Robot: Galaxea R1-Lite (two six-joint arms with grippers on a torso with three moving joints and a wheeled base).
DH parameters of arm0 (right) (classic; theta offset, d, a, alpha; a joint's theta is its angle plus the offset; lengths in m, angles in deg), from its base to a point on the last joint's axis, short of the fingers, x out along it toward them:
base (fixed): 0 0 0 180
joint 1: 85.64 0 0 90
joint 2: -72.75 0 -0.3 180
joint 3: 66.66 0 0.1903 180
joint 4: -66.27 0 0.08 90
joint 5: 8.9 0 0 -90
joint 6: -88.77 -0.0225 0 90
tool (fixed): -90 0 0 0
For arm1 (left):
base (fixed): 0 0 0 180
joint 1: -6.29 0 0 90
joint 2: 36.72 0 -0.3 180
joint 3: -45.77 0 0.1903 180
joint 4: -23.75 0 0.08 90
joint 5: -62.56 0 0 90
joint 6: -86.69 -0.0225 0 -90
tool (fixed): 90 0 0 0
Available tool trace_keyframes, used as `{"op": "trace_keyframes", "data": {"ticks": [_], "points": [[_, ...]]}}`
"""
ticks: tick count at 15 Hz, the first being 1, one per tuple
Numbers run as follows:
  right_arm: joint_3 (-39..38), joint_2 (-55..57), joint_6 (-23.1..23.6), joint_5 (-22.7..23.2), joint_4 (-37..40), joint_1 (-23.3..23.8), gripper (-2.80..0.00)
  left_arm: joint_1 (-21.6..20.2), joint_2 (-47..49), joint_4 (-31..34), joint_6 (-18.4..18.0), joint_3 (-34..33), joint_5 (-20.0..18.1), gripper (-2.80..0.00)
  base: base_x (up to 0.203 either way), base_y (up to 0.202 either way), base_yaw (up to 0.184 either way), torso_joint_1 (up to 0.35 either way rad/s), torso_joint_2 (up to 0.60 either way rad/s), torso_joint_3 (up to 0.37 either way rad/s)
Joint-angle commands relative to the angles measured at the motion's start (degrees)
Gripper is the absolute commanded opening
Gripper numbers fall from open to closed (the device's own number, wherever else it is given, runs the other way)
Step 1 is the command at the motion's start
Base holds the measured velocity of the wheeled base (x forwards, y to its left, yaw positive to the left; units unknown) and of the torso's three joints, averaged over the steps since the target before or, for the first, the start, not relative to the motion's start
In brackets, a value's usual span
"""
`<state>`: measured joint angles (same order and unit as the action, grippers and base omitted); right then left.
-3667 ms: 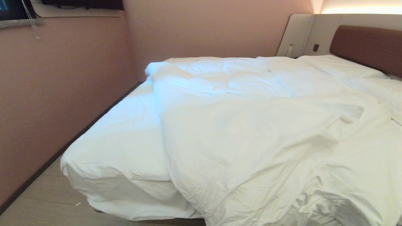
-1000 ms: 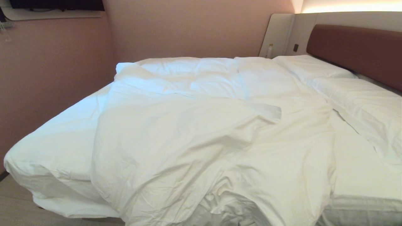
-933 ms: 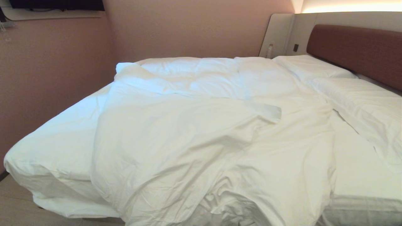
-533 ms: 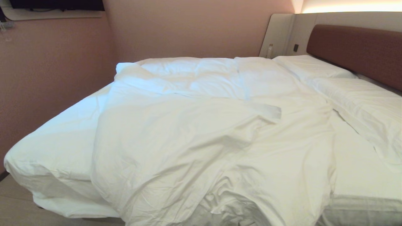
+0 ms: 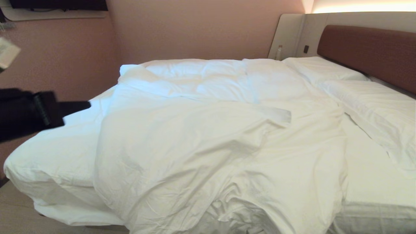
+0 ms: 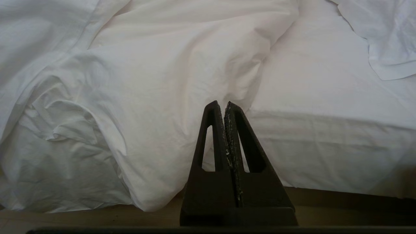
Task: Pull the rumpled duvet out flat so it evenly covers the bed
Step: Hold the folded corner of the quilt
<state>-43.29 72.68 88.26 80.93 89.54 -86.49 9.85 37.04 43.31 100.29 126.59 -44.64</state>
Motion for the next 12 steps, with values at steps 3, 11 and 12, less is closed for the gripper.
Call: {"op": "trace_keyframes", "data": {"ticks": [3, 11, 12], "points": [[0.0, 0.1, 0.0, 0.0, 0.0, 0.0, -2.8, 4.9, 33.8, -1.2, 2.7, 24.9, -1.8, -2.8, 0.0, 0.0, 0.0, 0.0, 0.0, 0.0], [0.0, 0.1, 0.0, 0.0, 0.0, 0.0, -2.8, 18.5, 56.0, -2.5, 3.0, 48.5, -9.5, -2.8, 0.0, 0.0, 0.0, 0.0, 0.0, 0.0], [0.0, 0.1, 0.0, 0.0, 0.0, 0.0, -2.8, 18.8, 56.0, -2.6, 3.0, 48.6, -9.5, -2.8, 0.0, 0.0, 0.0, 0.0, 0.0, 0.0]]}}
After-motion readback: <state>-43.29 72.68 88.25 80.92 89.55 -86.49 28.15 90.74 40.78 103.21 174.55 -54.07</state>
